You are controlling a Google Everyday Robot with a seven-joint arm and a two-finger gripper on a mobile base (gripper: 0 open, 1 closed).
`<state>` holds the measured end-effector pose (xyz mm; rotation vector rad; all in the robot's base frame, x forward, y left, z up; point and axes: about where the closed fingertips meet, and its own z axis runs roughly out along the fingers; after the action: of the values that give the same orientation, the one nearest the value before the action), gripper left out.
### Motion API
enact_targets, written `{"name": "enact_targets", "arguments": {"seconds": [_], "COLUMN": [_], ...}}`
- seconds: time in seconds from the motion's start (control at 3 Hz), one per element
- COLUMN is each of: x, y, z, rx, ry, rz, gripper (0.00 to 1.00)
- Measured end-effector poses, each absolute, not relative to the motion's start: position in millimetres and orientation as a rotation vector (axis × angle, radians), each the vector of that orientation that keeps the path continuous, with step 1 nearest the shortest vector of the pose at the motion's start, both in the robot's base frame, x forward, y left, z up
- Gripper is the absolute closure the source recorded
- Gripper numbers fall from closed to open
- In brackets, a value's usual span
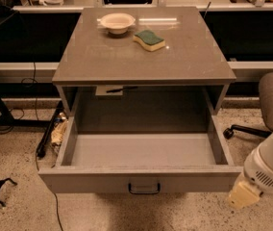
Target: Close top drawer
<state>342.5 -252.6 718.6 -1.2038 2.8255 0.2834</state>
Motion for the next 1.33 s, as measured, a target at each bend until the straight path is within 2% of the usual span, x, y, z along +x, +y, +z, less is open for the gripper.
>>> {"name": "enact_targets", "arguments": {"seconds": [0.67,1.0,1.33], "x": [335,338,358], "y": [-253,-261,-248], "z": [713,672,633], "rx": [-1.205,-1.138,-1.048], "ry": [2.838,2.873,2.829], "rz": [0.284,0.331,0.385], "gripper": [0.98,1.0,1.0]}}
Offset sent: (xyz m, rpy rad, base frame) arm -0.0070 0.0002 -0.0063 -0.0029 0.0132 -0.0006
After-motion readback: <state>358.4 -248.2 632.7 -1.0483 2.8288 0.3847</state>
